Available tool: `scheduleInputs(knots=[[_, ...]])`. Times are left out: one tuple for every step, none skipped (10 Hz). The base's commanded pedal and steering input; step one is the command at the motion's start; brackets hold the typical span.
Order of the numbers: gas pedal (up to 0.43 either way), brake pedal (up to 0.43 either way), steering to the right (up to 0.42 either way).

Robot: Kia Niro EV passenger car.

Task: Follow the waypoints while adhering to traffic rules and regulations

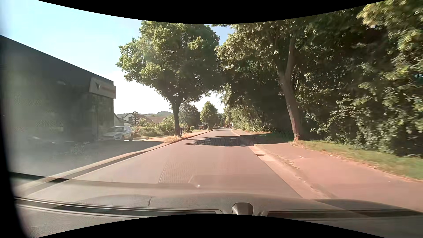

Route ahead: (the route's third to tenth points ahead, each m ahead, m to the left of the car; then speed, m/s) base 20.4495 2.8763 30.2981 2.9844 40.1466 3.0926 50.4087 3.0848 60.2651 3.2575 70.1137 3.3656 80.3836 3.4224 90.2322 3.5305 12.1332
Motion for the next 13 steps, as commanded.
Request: scheduleInputs(knots=[[0.118,0.006,0.003],[0.118,0.006,0.003],[0.118,0.006,0.003],[0.118,0.006,0.003],[0.118,0.006,0.003],[0.118,0.006,0.003],[0.118,0.006,0.003],[0.118,0.006,0.003],[0.118,0.006,0.003],[0.118,0.006,0.002],[0.118,0.006,0.000],[0.118,0.006,-0.001],[0.110,0.006,-0.003]])
